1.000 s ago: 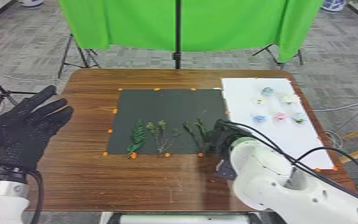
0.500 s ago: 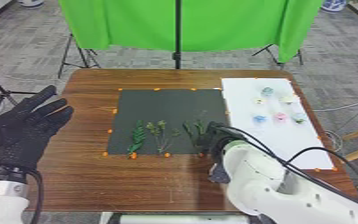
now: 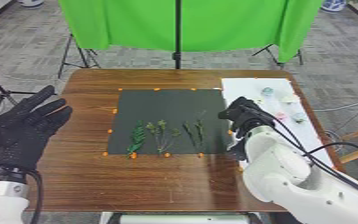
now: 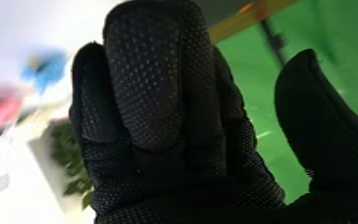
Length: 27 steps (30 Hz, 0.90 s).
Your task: Arrange flowers
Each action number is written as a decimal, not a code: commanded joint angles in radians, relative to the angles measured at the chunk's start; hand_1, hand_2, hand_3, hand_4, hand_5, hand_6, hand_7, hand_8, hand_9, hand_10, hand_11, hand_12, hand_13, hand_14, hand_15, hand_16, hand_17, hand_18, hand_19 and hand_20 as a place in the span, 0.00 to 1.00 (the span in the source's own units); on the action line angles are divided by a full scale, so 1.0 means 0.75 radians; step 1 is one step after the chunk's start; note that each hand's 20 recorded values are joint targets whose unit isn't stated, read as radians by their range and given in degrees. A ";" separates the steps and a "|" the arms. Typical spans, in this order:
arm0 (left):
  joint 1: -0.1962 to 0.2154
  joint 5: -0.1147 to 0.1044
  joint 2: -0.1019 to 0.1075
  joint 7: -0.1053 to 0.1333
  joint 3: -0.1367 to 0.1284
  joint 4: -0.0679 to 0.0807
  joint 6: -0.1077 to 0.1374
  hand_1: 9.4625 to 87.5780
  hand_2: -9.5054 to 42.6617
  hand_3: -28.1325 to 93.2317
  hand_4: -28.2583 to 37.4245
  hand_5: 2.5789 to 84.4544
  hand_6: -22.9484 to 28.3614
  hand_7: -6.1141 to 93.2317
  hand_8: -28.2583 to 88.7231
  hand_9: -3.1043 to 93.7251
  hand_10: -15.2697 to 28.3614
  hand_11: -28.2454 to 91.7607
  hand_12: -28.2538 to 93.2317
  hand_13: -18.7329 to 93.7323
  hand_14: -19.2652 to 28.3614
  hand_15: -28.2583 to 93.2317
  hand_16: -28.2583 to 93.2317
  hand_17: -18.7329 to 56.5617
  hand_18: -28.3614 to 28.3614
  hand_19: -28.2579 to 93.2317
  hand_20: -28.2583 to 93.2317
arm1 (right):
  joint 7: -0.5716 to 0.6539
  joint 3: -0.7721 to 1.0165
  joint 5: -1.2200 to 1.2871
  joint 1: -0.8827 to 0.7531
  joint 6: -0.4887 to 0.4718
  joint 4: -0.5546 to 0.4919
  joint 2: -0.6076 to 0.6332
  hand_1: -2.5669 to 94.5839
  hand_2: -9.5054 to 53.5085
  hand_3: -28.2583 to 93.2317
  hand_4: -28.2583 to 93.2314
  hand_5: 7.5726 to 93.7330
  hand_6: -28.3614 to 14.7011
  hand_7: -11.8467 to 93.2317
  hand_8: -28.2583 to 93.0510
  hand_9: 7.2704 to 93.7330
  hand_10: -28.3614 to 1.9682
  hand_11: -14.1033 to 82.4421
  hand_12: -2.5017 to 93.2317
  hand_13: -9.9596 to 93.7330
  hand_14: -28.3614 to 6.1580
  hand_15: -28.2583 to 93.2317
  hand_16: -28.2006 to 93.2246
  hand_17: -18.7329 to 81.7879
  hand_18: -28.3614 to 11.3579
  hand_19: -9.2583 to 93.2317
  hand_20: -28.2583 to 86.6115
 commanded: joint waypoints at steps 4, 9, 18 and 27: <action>0.018 -0.010 -0.001 0.012 0.016 0.010 0.008 0.17 0.31 0.89 0.07 0.43 0.64 0.25 0.15 0.40 0.83 0.49 0.33 0.39 0.99 0.68 0.15 0.14 0.93 0.71 0.34 | 0.044 -0.051 0.020 0.064 -0.027 0.181 0.122 0.32 0.17 0.84 0.06 0.45 0.57 0.21 0.14 0.81 0.37 0.42 0.19 0.88 0.53 0.68 0.36 0.68 0.20 1.00 0.17; 0.006 -0.011 0.000 0.007 0.021 0.013 0.009 0.17 0.31 0.89 0.07 0.43 0.64 0.25 0.15 0.40 0.83 0.49 0.33 0.40 0.99 0.68 0.15 0.14 0.93 0.71 0.34 | 0.057 -0.090 0.043 0.090 -0.034 0.242 0.115 0.33 0.15 0.84 0.05 0.42 0.59 0.22 0.14 0.79 0.36 0.42 0.19 0.87 0.53 0.68 0.36 0.67 0.20 1.00 0.16; -0.015 0.003 -0.001 -0.010 0.026 0.005 -0.008 0.17 0.31 0.89 0.08 0.43 0.64 0.25 0.15 0.40 0.83 0.49 0.33 0.40 1.00 0.68 0.15 0.14 0.93 0.71 0.34 | 0.082 -0.161 0.076 0.156 -0.081 0.327 0.080 0.35 0.13 0.86 0.05 0.45 0.61 0.23 0.14 0.78 0.37 0.42 0.18 0.86 0.52 0.69 0.35 0.67 0.21 1.00 0.14; -0.013 0.004 -0.004 -0.006 0.026 0.003 -0.016 0.17 0.31 0.89 0.08 0.43 0.64 0.25 0.15 0.40 0.83 0.49 0.33 0.40 1.00 0.68 0.15 0.14 0.93 0.71 0.34 | 0.080 -0.320 -0.040 0.226 0.008 0.394 0.055 0.47 0.02 0.87 0.01 0.68 0.65 0.28 0.17 0.83 0.53 0.38 0.20 0.88 0.59 0.65 0.36 0.68 0.27 1.00 0.09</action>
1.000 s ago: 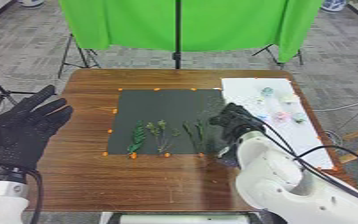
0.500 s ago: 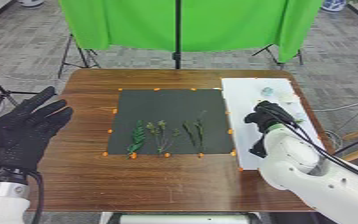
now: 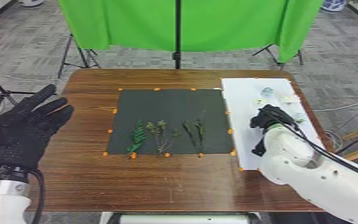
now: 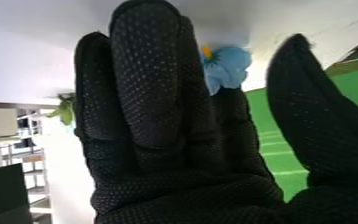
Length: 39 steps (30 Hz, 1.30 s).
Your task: Arrange flowers
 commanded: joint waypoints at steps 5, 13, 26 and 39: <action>0.004 0.010 -0.007 -0.022 0.006 -0.003 -0.025 0.17 0.31 0.89 0.07 0.43 0.64 0.25 0.15 0.40 0.83 0.49 0.33 0.40 1.00 0.68 0.15 0.14 0.93 0.71 0.34 | 0.016 -0.183 -0.193 0.052 0.141 0.068 -0.015 0.59 0.00 0.82 0.00 0.83 0.67 0.37 0.25 0.97 0.68 0.29 0.33 0.93 0.69 0.62 0.38 0.70 0.33 1.00 0.12; 0.019 0.006 -0.011 -0.013 -0.005 -0.008 -0.013 0.17 0.31 0.89 0.07 0.43 0.64 0.25 0.15 0.40 0.83 0.49 0.33 0.40 0.99 0.68 0.15 0.14 0.93 0.71 0.34 | 0.000 -0.229 -0.325 0.118 0.275 -0.012 -0.010 0.61 0.00 0.83 0.00 0.86 0.65 0.37 0.26 0.99 0.70 0.29 0.36 0.95 0.72 0.63 0.39 0.70 0.34 1.00 0.17; 0.012 0.009 -0.003 -0.015 -0.011 -0.023 -0.007 0.17 0.31 0.89 0.07 0.43 0.64 0.25 0.15 0.40 0.83 0.49 0.33 0.40 1.00 0.68 0.15 0.14 0.93 0.71 0.34 | -0.146 -0.419 -0.269 0.373 0.285 -0.088 -0.227 0.61 0.00 0.84 0.00 0.87 0.64 0.36 0.27 1.00 0.70 0.29 0.36 0.95 0.71 0.63 0.40 0.69 0.32 1.00 0.21; -0.133 0.033 0.080 -0.012 -0.028 -0.018 -0.037 0.17 0.32 0.89 0.07 0.42 0.64 0.25 0.15 0.40 0.83 0.49 0.33 0.40 1.00 0.68 0.15 0.15 0.94 0.73 0.35 | -0.374 -0.621 -0.087 0.574 0.218 0.061 -0.640 0.60 0.00 0.84 0.00 0.86 0.65 0.37 0.27 1.00 0.70 0.29 0.36 0.95 0.72 0.64 0.40 0.69 0.31 1.00 0.24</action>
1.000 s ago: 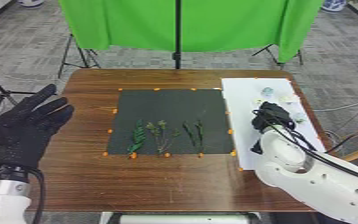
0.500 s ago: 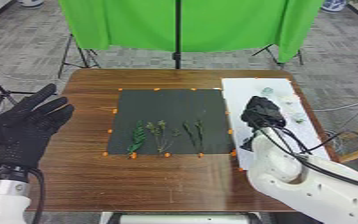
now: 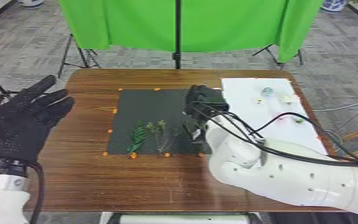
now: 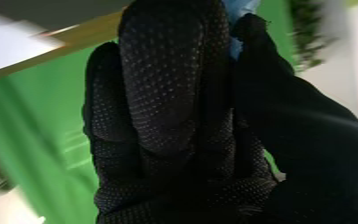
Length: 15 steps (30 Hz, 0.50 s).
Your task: Arrange flowers
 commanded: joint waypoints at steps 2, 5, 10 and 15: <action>-0.104 0.013 0.063 -0.004 -0.023 0.010 -0.035 0.17 0.32 0.89 0.07 0.42 0.64 0.25 0.15 0.40 0.83 0.49 0.33 0.40 1.00 0.68 0.15 0.15 0.94 0.73 0.35 | -0.058 -0.101 0.030 0.128 -0.045 0.053 -0.301 0.60 0.00 0.84 0.00 0.86 0.65 0.37 0.27 1.00 0.70 0.29 0.36 0.95 0.72 0.64 0.40 0.68 0.31 1.00 0.25; -0.117 0.006 0.081 0.018 -0.028 0.015 -0.042 0.17 0.32 0.89 0.07 0.42 0.64 0.25 0.15 0.40 0.83 0.49 0.33 0.40 1.00 0.68 0.15 0.15 0.95 0.73 0.35 | -0.064 -0.155 0.046 0.178 -0.033 0.072 -0.338 0.60 0.00 0.84 0.00 0.86 0.65 0.37 0.27 1.00 0.70 0.29 0.36 0.94 0.72 0.64 0.40 0.68 0.30 1.00 0.26; -0.132 0.004 0.102 0.033 -0.043 0.014 -0.043 0.17 0.32 0.89 0.07 0.42 0.64 0.25 0.15 0.40 0.83 0.49 0.33 0.40 1.00 0.68 0.15 0.15 0.95 0.73 0.35 | -0.084 -0.174 0.059 0.199 -0.043 0.089 -0.384 0.60 0.00 0.84 0.00 0.86 0.66 0.37 0.27 0.99 0.70 0.30 0.36 0.94 0.72 0.64 0.40 0.67 0.30 1.00 0.27; -0.115 0.002 0.115 0.050 -0.072 0.006 -0.048 0.17 0.32 0.89 0.07 0.42 0.64 0.25 0.15 0.40 0.83 0.49 0.33 0.40 1.00 0.69 0.15 0.15 0.95 0.73 0.36 | -0.088 -0.263 0.079 0.284 -0.010 0.098 -0.418 0.59 0.00 0.84 0.00 0.85 0.66 0.37 0.26 0.99 0.69 0.31 0.36 0.94 0.72 0.65 0.40 0.66 0.30 1.00 0.29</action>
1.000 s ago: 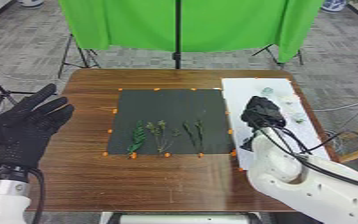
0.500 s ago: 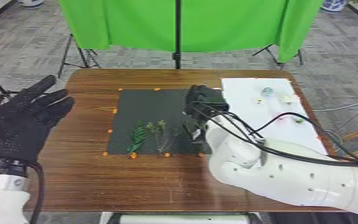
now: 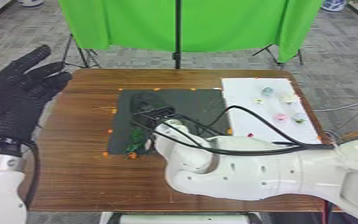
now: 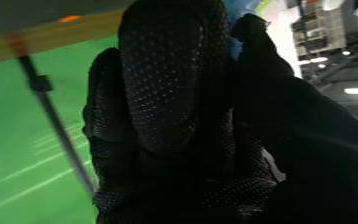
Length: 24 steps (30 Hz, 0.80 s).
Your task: Arrange flowers
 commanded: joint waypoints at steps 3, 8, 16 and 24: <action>0.007 0.002 0.028 0.024 -0.034 -0.002 -0.032 0.17 0.32 0.89 0.07 0.43 0.64 0.25 0.15 0.40 0.83 0.49 0.33 0.40 1.00 0.69 0.15 0.15 0.95 0.73 0.36 | -0.025 -0.067 0.004 0.105 0.063 0.012 -0.064 0.58 0.00 0.84 0.00 0.85 0.69 0.37 0.25 0.99 0.69 0.32 0.34 0.94 0.72 0.66 0.40 0.66 0.29 1.00 0.30; -0.009 -0.006 0.044 0.029 -0.029 0.003 -0.030 0.17 0.32 0.89 0.07 0.43 0.64 0.25 0.15 0.40 0.83 0.49 0.33 0.40 1.00 0.69 0.15 0.15 0.95 0.73 0.36 | -0.025 -0.122 0.008 0.148 0.119 0.023 -0.085 0.58 0.00 0.83 0.00 0.87 0.74 0.34 0.24 1.00 0.74 0.34 0.29 0.93 0.73 0.66 0.40 0.64 0.30 1.00 0.31; -0.453 0.025 0.093 -0.183 0.245 0.148 -0.144 0.17 0.32 0.89 0.07 0.43 0.64 0.25 0.15 0.40 0.83 0.49 0.33 0.40 1.00 0.69 0.15 0.15 0.95 0.73 0.36 | 0.112 -0.129 0.009 0.163 0.102 0.027 -0.083 0.58 0.00 0.82 0.00 0.87 0.75 0.32 0.25 1.00 0.74 0.36 0.28 0.93 0.73 0.66 0.40 0.64 0.30 1.00 0.31; -0.205 -0.015 0.125 0.040 0.094 0.055 -0.053 0.17 0.32 0.89 0.07 0.43 0.64 0.25 0.15 0.40 0.83 0.49 0.33 0.40 1.00 0.68 0.15 0.15 0.95 0.73 0.36 | -0.009 -0.255 0.131 0.302 0.120 0.082 -0.165 0.58 0.00 0.82 0.00 0.88 0.75 0.31 0.24 1.00 0.74 0.37 0.28 0.93 0.74 0.66 0.40 0.64 0.30 1.00 0.31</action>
